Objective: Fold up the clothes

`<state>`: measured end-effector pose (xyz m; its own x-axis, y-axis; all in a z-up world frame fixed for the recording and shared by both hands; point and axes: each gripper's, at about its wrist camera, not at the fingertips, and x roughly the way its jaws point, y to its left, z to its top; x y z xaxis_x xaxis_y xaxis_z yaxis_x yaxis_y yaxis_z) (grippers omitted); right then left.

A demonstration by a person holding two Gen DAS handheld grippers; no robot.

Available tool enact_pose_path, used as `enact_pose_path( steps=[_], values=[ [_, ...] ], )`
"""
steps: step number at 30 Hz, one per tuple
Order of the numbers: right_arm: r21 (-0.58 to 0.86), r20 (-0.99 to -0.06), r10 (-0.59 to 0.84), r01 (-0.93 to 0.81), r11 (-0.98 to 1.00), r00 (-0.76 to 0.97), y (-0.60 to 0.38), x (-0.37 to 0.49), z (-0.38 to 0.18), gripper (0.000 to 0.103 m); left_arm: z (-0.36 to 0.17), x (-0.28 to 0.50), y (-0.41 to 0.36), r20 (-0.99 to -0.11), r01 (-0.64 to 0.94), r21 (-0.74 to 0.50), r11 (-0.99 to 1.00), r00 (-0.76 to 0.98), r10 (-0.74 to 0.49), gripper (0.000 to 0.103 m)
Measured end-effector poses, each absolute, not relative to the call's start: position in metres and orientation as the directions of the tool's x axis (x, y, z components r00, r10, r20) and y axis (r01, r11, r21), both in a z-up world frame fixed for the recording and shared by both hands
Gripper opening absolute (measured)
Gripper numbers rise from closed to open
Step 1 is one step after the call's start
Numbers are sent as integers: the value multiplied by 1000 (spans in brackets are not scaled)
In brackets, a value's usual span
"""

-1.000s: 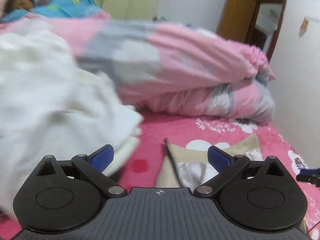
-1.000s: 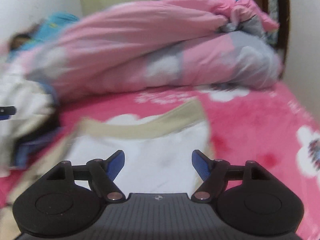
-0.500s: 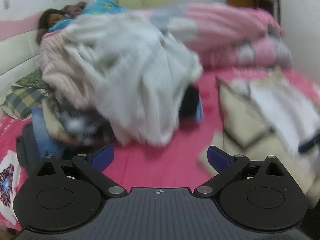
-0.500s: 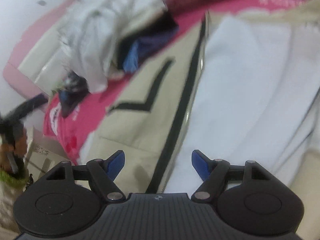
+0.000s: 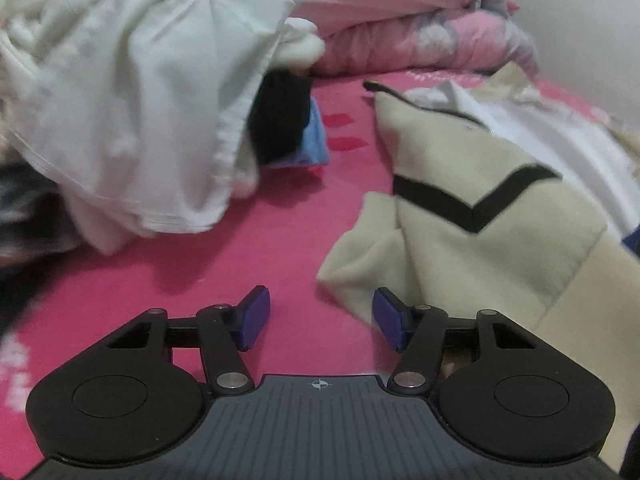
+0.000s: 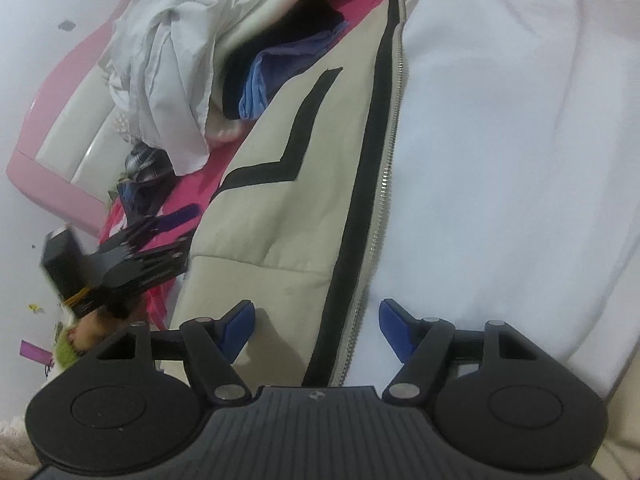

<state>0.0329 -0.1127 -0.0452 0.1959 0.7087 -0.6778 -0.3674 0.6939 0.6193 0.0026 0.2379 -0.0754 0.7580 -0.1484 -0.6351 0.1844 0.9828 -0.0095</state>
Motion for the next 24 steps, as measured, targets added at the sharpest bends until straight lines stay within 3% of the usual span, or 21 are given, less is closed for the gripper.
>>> enact_pose_path(
  steps=[4, 10, 14, 16, 17, 19, 24],
  values=[
    [661, -616, 735, -322, 678, 284, -128, 20, -51, 71, -80, 11, 260, -610, 184, -219, 958, 741, -282, 59],
    [736, -535, 768, -251, 628, 353, -143, 15, -63, 69, -82, 8, 275, -537, 251, -419, 873, 707, -461, 58],
    [781, -480, 777, -204, 590, 407, -155, 15, -68, 66, -88, 9, 272, -512, 238, -456, 858, 718, -471, 56],
    [800, -458, 778, -182, 571, 430, -161, 14, -72, 62, -87, 8, 268, -510, 225, -438, 870, 735, -447, 29],
    [809, -447, 778, -171, 562, 441, -164, 13, -73, 62, -85, 8, 265, -511, 218, -430, 876, 742, -435, 27],
    [820, -432, 776, -159, 550, 459, -168, 11, -74, 61, -77, 4, 263, -495, 209, -415, 885, 765, -412, 11],
    [832, -408, 769, -147, 535, 493, -181, 6, -76, 60, -46, -2, 256, -427, 209, -388, 898, 823, -376, 7]
  ],
)
